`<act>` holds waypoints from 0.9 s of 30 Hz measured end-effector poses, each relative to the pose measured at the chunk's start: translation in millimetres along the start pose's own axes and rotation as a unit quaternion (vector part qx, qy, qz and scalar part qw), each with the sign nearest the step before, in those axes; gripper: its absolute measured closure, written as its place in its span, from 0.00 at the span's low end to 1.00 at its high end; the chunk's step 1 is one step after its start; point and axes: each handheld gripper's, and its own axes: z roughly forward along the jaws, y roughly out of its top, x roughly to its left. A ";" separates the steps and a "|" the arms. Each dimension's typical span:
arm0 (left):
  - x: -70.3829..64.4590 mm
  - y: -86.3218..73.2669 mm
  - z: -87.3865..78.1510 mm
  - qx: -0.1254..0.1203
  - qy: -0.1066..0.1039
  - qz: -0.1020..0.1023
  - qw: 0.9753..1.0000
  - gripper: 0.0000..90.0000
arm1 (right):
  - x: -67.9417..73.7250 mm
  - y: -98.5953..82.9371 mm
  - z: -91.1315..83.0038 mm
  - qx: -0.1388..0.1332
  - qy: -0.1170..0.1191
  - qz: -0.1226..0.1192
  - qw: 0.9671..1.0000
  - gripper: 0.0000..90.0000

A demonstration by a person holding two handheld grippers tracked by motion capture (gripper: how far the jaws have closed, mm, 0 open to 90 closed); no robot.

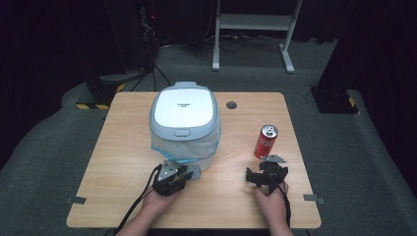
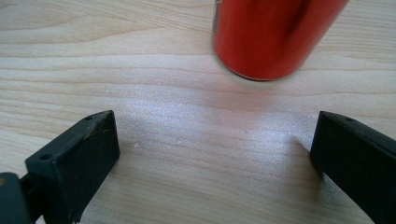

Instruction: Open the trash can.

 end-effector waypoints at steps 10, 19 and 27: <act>-2.6 -1.0 -1.0 -0.004 -0.003 0.013 1.000 0.83 | 0.0 0.0 0.0 0.000 0.000 0.000 1.000 0.01; -4.6 -5.9 2.0 -0.013 0.003 0.024 1.000 0.81 | 0.1 0.0 0.1 -0.001 0.001 -0.005 1.000 0.01; -5.3 -5.1 2.8 -0.003 0.005 0.025 1.000 0.81 | 0.5 -0.6 -0.5 0.000 0.009 -0.010 1.000 0.01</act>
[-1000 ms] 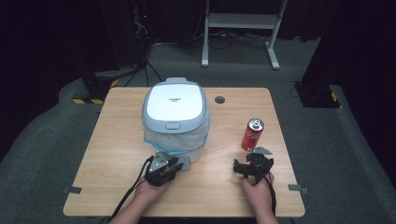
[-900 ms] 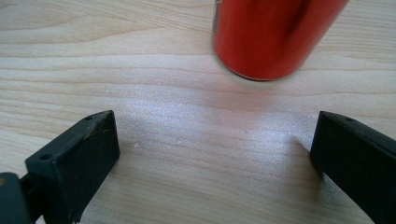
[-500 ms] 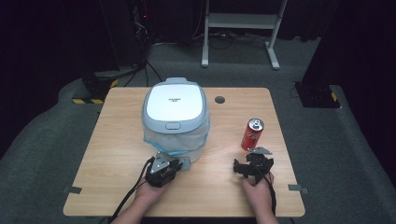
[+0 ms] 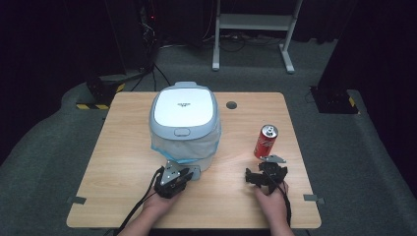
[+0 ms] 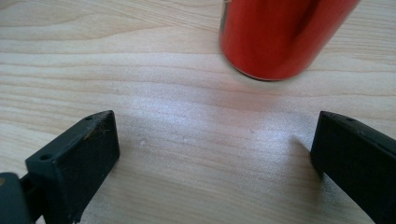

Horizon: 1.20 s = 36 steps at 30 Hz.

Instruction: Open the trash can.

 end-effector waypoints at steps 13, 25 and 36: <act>0.4 1.2 1.3 0.014 -0.002 0.004 1.000 0.80 | -0.3 -0.2 -0.1 0.000 0.002 -0.001 1.000 0.01; 2.1 5.2 10.0 0.061 -0.004 -0.002 0.998 0.80 | -0.3 -0.2 -0.1 0.000 0.002 -0.002 1.000 0.01; 5.7 5.8 10.6 0.060 -0.015 -0.020 0.998 0.80 | -1.6 -1.8 -1.8 0.001 0.008 -0.009 1.000 0.01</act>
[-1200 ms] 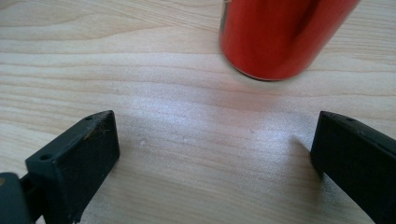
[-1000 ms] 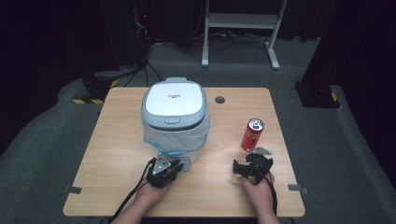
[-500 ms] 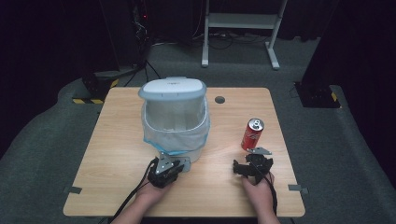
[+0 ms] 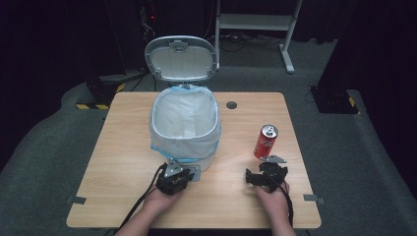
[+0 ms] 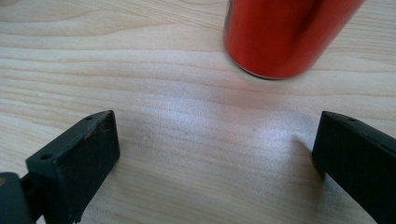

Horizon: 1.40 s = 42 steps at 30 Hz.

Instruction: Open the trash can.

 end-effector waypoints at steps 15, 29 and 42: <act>-0.9 0.0 0.0 0.002 0.004 0.007 1.000 0.80 | -4.6 0.4 -20.8 -0.051 0.014 0.021 0.998 0.11; -2.6 -0.5 0.1 0.001 0.008 0.010 1.000 0.80 | -15.4 31.0 -38.6 -0.098 0.004 0.033 0.995 0.15; -3.9 -0.6 0.1 0.002 0.009 0.020 1.000 0.77 | -23.0 67.6 -30.5 -0.102 -0.018 0.042 0.994 0.15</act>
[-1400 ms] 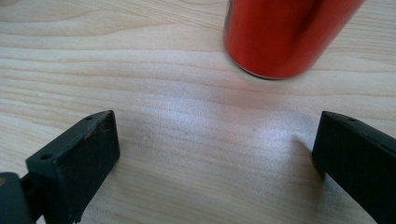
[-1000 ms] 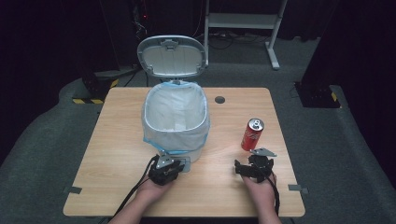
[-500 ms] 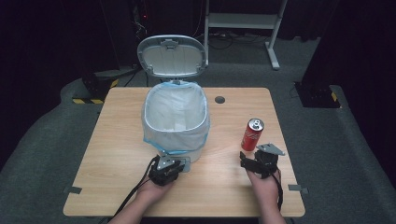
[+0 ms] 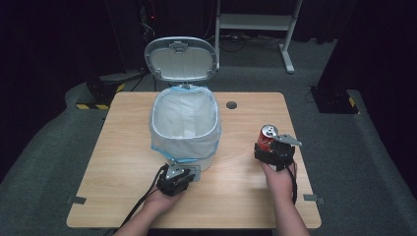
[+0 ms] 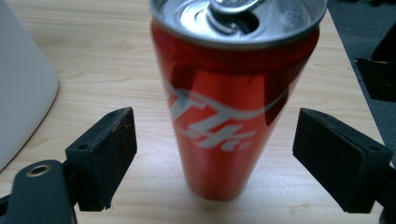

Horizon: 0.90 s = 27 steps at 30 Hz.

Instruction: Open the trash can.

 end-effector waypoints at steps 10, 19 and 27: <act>-0.7 -0.3 0.2 -0.001 -0.001 0.003 1.000 0.75 | -1.1 14.2 13.8 -0.005 -0.004 0.011 1.000 0.16; -0.6 -0.3 0.1 -0.001 -0.002 0.003 1.000 0.75 | -0.2 20.5 17.2 -0.016 -0.013 0.007 1.000 0.23; -0.2 -0.2 0.1 0.000 -0.004 0.001 1.000 0.75 | 4.6 20.3 16.6 -0.026 -0.026 -0.018 0.999 0.37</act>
